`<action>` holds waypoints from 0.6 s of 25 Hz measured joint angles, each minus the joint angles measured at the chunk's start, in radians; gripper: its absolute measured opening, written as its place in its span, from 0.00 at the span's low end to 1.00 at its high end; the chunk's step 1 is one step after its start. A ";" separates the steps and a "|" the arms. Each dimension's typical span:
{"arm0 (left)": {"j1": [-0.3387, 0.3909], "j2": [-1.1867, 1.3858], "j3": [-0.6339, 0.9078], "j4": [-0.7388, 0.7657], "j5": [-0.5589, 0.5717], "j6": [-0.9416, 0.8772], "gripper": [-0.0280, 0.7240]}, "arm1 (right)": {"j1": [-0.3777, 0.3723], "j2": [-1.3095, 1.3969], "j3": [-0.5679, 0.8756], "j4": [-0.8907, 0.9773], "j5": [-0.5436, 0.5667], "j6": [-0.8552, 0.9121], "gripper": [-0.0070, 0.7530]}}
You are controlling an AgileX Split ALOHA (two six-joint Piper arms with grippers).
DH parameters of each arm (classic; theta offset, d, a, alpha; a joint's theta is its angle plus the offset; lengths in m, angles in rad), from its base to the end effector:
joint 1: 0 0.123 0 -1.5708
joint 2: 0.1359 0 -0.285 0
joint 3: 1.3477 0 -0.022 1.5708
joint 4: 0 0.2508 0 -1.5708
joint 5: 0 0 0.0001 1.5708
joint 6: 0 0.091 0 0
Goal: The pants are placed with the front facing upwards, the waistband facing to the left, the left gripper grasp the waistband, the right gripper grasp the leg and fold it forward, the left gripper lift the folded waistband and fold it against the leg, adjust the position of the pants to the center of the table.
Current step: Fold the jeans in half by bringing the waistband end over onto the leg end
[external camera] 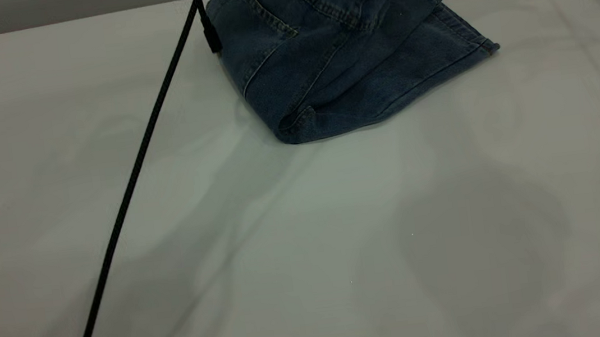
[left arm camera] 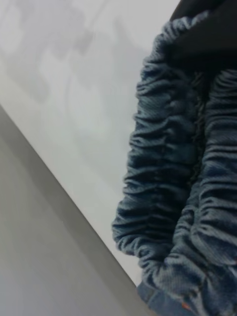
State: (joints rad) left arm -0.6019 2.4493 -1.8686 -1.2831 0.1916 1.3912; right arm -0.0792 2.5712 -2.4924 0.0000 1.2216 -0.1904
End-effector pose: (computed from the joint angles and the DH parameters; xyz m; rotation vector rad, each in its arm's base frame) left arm 0.4436 -0.3250 0.1274 0.8541 1.9699 -0.4825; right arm 0.5392 -0.0428 0.1818 -0.1548 2.7822 -0.0677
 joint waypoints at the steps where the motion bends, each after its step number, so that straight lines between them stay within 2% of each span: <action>1: 0.000 0.002 0.000 -0.017 0.010 0.024 0.14 | 0.000 0.000 0.000 0.000 0.000 0.000 0.57; 5: 0.000 0.004 0.000 -0.093 0.023 0.068 0.27 | 0.000 0.000 0.000 0.000 0.000 0.000 0.57; 11: 0.000 0.004 0.000 -0.246 0.033 0.093 0.59 | -0.001 0.001 0.000 0.000 0.000 0.000 0.57; 15: 0.000 0.000 0.000 -0.348 -0.004 0.173 0.68 | -0.001 0.001 0.000 0.000 0.000 0.000 0.57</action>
State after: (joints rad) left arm -0.6019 2.4491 -1.8686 -1.6311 0.1880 1.5644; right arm -0.0801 2.5721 -2.4924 0.0000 1.2216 -0.1904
